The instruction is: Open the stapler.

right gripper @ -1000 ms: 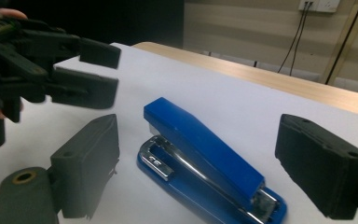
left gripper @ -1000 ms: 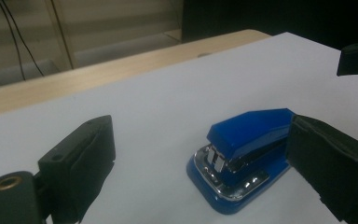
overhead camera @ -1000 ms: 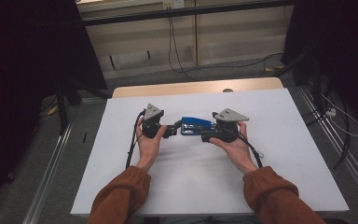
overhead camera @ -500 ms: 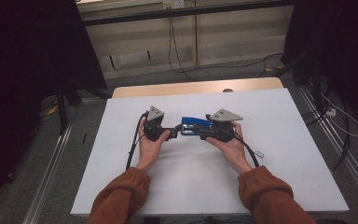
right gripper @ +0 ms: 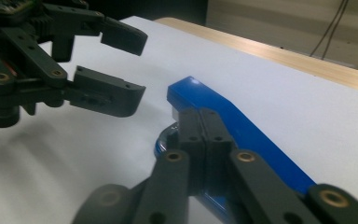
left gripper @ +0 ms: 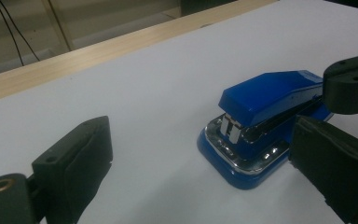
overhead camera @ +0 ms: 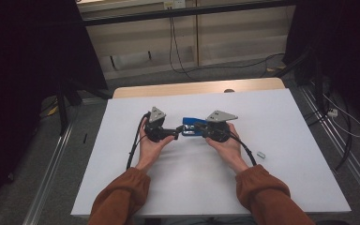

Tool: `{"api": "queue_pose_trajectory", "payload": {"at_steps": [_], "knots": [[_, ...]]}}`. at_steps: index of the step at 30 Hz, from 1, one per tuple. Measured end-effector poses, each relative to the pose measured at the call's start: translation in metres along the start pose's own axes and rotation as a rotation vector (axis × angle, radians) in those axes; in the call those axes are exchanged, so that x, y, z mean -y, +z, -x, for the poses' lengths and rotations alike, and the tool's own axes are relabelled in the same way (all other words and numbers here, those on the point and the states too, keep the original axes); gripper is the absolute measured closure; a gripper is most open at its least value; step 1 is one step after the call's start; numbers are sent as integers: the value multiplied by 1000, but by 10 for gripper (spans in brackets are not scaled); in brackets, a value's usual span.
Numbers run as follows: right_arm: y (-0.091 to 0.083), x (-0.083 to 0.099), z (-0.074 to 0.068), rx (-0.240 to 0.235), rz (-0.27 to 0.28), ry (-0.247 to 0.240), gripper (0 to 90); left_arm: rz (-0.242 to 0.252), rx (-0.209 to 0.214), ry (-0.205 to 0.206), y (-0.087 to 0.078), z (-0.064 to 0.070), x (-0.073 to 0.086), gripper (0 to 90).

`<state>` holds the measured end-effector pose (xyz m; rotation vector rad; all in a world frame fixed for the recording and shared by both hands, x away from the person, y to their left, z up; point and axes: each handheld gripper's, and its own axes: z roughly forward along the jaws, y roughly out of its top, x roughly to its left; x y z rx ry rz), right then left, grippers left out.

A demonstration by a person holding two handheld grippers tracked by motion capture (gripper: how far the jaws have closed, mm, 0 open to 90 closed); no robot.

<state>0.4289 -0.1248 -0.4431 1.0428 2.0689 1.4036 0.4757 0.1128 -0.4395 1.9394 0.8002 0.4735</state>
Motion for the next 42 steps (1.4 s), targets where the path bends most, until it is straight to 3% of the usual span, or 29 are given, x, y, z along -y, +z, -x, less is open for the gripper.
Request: {"api": "queue_pose_trajectory", "payload": {"at_steps": [3, 5, 7, 8, 14, 16, 17, 21, 24, 25, 28, 30, 42], "knots": [[1, -1, -3, 28, -2, -12, 900, -8, 1, -10, 0, -1, 1, 80], [2, -2, -4, 22, 1, -7, 900, -11, 0, -14, 0, -1, 1, 107], [4, -3, -5, 17, 2, -12, 900, -13, -3, -20, -2, -1, 0, 160], [5, -3, -6, 13, 0, -12, 900, -4, 0, -49, -3, 0, -2, 197], [12, -3, -9, 17, -4, -19, 900, -17, 17, -76, -3, 1, -1, 366], [13, -3, -8, 16, -11, -13, 900, -25, 22, -73, -2, 1, -1, 383], [14, -3, -7, 20, -18, -12, 900, -26, 31, -73, -2, 1, 0, 451], [16, -2, -7, 7, -37, -12, 900, -29, 44, -77, 1, 1, 1, 576], [16, -2, -7, -5, -60, -7, 900, -30, 52, -69, 0, 1, 1, 702], [17, -2, -7, -9, -66, -4, 900, -40, 50, -57, 0, 1, 2, 702], [20, -3, -6, -33, -99, 3, 900, -52, 64, -41, 0, 0, 2, 858], [21, -4, -6, -40, -113, 9, 900, -62, 66, -35, 0, 1, 3, 900], [34, -3, -5, -33, -211, -11, 900, -115, 61, -12, 13, 5, 7, 900]]}}
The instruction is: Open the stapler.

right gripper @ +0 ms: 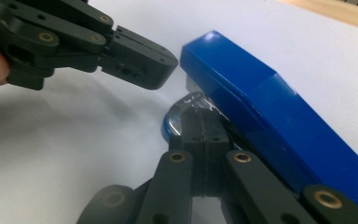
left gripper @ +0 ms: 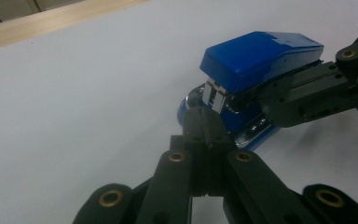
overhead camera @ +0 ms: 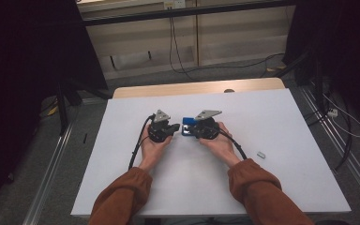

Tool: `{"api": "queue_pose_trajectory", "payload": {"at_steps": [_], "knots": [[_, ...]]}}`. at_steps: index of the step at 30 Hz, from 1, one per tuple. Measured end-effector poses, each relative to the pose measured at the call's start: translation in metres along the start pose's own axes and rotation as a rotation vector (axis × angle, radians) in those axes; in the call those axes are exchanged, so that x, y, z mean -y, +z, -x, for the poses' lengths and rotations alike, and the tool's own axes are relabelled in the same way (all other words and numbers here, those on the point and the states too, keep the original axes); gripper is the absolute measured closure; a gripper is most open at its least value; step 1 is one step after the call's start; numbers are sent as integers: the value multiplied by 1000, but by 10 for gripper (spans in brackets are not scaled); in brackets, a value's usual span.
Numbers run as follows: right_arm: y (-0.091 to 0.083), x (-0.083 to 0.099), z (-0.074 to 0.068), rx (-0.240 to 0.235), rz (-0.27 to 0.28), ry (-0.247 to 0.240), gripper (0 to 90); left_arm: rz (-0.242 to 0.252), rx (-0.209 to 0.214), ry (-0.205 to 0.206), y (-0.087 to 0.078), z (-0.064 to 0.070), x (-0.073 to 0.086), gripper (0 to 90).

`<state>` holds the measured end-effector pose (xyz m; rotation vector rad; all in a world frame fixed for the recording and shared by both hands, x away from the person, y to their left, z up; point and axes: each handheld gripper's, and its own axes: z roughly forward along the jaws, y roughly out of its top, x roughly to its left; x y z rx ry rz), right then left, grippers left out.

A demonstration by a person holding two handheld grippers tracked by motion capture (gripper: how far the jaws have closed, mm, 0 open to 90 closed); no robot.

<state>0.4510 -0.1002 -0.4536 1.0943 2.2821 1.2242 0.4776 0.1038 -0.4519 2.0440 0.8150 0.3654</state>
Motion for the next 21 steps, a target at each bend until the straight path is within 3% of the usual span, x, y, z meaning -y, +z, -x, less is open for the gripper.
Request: {"api": "queue_pose_trajectory", "payload": {"at_steps": [6, 9, 12, 15, 18, 21], "knots": [[3, -1, 1, 9, -11, 0, 900, -2, -15, -1, 5, 1, -3, 900], [4, 0, 1, 10, -5, -12, 900, -16, -45, 13, 6, 0, -3, 900], [4, 0, 2, 8, -4, -3, 900, -23, -28, -5, 9, -2, -3, 900], [4, 0, 2, 8, -4, -8, 900, -30, -22, 13, 13, -3, -7, 900], [5, 0, 2, 4, 0, -10, 900, -17, -17, 5, 15, -1, -7, 900], [5, 0, 2, 6, 0, -13, 900, -20, -26, 31, 15, 2, -8, 900]]}}
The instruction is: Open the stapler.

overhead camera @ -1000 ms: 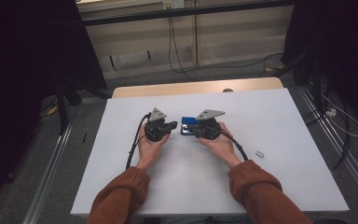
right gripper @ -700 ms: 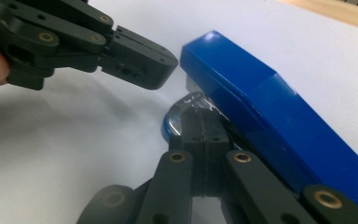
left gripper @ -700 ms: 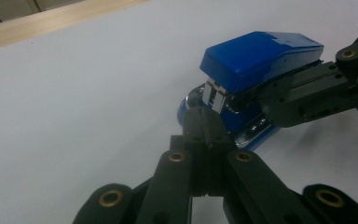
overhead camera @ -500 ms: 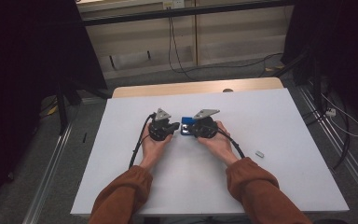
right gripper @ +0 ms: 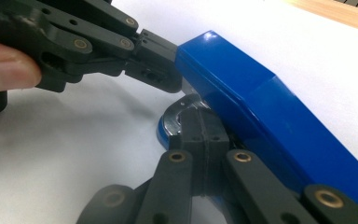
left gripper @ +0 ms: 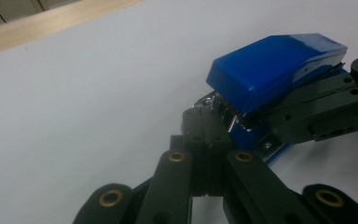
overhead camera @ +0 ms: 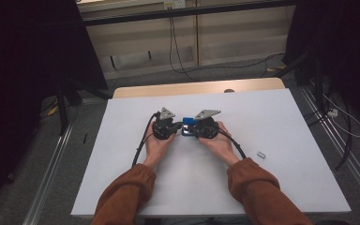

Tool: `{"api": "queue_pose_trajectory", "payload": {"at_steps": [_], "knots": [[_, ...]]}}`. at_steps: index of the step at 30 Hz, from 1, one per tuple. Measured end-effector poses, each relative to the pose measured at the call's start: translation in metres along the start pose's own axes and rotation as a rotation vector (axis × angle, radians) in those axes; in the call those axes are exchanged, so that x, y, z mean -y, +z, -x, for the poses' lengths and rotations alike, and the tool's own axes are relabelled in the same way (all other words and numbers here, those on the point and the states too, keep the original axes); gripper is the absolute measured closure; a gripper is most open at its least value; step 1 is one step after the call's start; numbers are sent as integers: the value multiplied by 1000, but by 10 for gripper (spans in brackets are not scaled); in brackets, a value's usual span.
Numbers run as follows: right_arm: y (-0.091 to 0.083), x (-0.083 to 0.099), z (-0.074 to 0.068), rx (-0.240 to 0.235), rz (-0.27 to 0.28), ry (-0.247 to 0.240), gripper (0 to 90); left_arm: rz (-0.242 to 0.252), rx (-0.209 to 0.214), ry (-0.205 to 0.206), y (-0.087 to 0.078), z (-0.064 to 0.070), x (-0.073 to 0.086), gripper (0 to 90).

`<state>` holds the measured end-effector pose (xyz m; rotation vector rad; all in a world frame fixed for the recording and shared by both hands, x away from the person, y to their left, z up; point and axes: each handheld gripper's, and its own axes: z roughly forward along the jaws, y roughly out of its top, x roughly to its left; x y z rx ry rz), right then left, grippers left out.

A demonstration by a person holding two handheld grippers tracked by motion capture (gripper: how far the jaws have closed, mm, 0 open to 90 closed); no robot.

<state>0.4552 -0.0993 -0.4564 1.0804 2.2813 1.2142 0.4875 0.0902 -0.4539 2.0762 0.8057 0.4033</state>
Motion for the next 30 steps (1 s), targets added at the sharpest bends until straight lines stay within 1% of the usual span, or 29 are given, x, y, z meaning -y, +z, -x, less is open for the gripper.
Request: {"api": "queue_pose_trajectory", "payload": {"at_steps": [1, 3, 6, 7, 9, 10, 11, 13, 16, 18, 20, 23, 30], "knots": [[0, 0, 0, -1, 1, 0, 900, 1, -7, 13, -1, 1, -1, 900], [0, 0, 0, -1, 0, 0, 900, 5, 1, 15, -2, 0, -1, 900], [0, 0, 0, -2, -2, -6, 900, 2, -1, 23, -2, 1, -1, 900], [0, 0, 0, -4, 1, -2, 900, -1, 0, 10, -4, 2, -1, 900], [0, 1, 0, -4, 4, 6, 900, -3, 2, 10, -5, 3, -2, 900], [0, 1, 0, -4, 4, 6, 900, 1, 3, 16, -6, 4, -2, 900], [0, 1, 1, -5, 6, 12, 900, 10, 6, 3, -7, 4, -3, 900], [0, 1, 1, -8, 6, 13, 900, 13, -1, 9, -7, 5, -3, 900], [0, 1, 2, -11, 9, 17, 900, 13, 2, 5, -7, 5, -3, 900], [0, 1, 1, -11, 10, 7, 900, 18, 12, -4, -8, 4, -3, 900], [0, 1, 1, -9, 8, 2, 900, 21, 14, -3, -8, 4, -3, 900], [0, 1, 1, -9, 7, 7, 900, 38, 22, -11, -10, 3, -6, 900], [0, 1, 1, -10, 7, 11, 900, 46, 23, -20, -10, 3, -7, 900]]}}
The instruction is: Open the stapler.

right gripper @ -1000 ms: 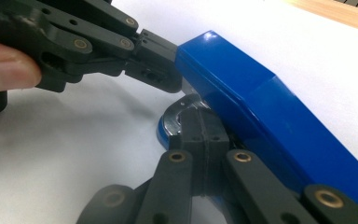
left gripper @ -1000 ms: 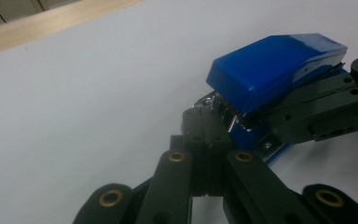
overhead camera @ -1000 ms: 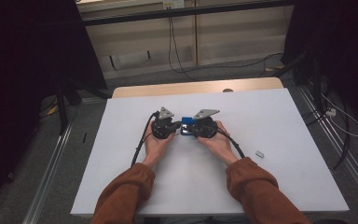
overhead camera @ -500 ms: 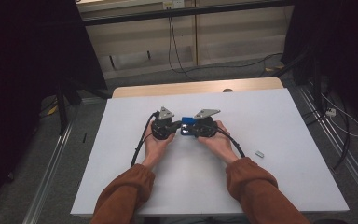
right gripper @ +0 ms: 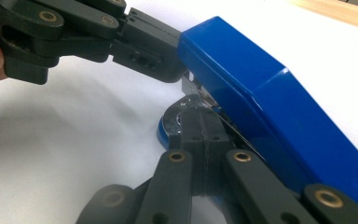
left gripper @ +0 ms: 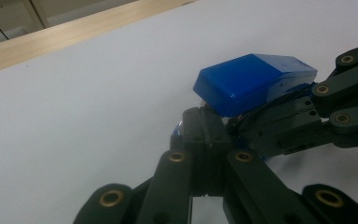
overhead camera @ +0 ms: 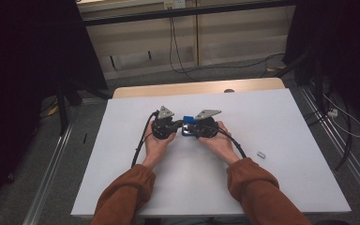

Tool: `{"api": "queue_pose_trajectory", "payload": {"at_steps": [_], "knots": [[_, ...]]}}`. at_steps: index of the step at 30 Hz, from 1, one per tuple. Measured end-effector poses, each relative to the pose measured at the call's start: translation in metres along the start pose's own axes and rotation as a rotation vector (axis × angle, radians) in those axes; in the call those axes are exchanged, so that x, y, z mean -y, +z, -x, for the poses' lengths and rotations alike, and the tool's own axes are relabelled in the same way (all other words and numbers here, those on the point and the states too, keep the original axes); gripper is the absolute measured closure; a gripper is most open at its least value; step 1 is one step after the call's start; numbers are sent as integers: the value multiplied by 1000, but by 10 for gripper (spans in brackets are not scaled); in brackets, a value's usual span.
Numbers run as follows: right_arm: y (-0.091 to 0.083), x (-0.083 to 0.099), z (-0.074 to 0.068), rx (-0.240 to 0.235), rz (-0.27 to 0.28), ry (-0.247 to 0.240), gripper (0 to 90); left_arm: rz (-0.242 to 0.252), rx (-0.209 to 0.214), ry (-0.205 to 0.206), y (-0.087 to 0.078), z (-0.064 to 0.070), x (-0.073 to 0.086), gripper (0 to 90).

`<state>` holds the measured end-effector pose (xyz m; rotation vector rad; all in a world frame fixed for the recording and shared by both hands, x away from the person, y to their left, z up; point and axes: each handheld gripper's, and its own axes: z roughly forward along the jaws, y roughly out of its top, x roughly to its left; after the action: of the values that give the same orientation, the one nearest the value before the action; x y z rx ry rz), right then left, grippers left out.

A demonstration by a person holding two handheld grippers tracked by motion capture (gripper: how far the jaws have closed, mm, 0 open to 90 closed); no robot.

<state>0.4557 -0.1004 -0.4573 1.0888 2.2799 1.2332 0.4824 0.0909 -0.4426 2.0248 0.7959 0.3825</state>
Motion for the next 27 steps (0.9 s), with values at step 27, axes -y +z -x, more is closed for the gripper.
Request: {"api": "queue_pose_trajectory", "payload": {"at_steps": [27], "knots": [[-2, 0, -1, 10, -14, -24, 900, 61, 28, -7, -6, 3, -14, 900]]}}
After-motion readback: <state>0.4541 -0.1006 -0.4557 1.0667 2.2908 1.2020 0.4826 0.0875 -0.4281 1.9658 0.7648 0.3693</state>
